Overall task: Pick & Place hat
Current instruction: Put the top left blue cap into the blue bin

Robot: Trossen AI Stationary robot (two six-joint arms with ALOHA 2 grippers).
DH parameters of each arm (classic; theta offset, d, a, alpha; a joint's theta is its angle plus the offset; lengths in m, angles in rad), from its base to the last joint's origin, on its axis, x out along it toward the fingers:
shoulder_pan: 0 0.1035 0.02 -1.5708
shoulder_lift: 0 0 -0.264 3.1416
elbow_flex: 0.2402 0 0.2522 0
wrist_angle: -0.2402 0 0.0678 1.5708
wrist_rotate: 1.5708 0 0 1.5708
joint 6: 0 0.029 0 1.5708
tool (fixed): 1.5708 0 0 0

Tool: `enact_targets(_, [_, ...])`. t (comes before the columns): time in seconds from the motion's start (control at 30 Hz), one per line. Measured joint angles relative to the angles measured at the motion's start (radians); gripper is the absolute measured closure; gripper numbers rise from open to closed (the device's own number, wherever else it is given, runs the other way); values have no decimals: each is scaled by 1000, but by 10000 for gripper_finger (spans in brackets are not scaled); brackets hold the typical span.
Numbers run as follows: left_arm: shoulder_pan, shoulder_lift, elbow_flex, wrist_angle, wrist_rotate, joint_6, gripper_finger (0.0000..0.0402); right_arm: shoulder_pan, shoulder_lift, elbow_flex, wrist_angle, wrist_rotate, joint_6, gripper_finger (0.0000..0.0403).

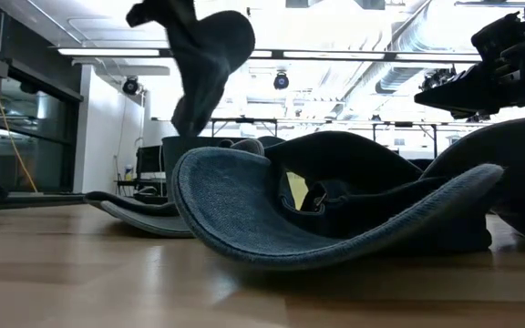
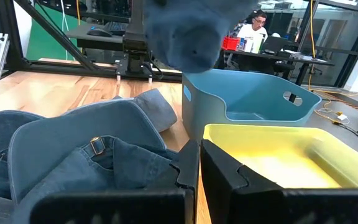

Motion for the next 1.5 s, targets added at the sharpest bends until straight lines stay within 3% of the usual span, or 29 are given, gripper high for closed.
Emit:
enact_targets(0.2, [155,0,0,99,104,-68,382,0,0,0,0,0,0,391])
enact_targets(0.6, [443,0,0,138,346,-136,382,0,0,0,0,0,0,391])
enact_targets(0.9, [441,41,1,180,402,-134,382,0,0,0,0,0,0,391])
enact_targets(1.27, [431,125,104,107,358,-91,382,0,0,0,26,-5,10,391])
enact_targets(1.4, [432,173,156,15,319,-91,382,0,0,0,30,12,88,391])
enact_targets(1.5, [432,222,194,-8,308,-91,382,0,0,0,30,47,282,391])
